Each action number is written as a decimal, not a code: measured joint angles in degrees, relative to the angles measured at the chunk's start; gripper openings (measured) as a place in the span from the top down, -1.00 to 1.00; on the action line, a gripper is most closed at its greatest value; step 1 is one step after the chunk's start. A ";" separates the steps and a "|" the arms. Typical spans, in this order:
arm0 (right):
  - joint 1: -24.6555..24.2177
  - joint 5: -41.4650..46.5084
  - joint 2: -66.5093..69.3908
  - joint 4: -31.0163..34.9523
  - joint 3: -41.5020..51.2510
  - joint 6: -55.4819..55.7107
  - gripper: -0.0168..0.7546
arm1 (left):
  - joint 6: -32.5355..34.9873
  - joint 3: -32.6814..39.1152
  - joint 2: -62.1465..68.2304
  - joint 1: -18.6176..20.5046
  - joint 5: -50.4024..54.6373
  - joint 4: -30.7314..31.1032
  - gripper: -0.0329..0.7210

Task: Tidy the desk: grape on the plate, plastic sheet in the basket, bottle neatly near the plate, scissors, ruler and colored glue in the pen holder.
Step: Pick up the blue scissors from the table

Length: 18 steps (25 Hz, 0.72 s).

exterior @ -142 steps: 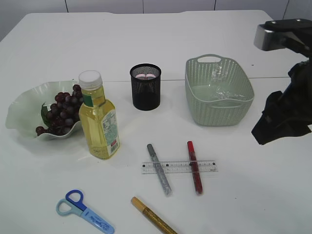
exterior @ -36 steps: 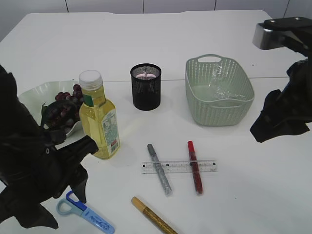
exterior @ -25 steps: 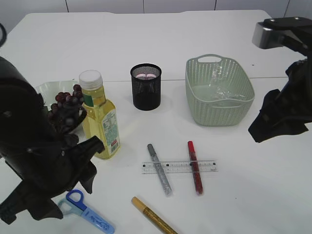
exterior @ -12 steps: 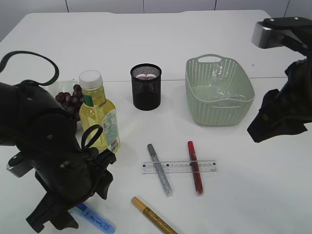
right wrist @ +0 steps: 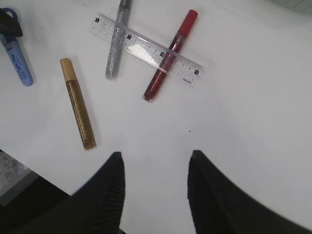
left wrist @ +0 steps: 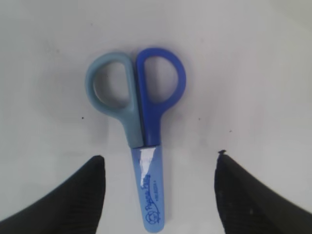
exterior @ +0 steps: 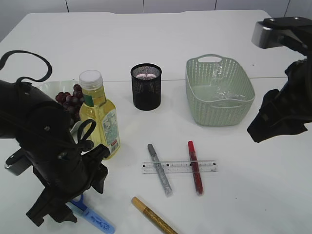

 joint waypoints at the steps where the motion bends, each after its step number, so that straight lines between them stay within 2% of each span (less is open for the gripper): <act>1: 0.00 0.00 0.00 0.00 0.00 0.00 0.13 | 0.24 0.00 0.00 0.13 0.00 0.00 -0.44; 18: 0.00 -0.12 0.00 0.00 0.00 0.00 0.13 | 2.03 0.00 4.59 0.13 -1.48 -2.76 -0.44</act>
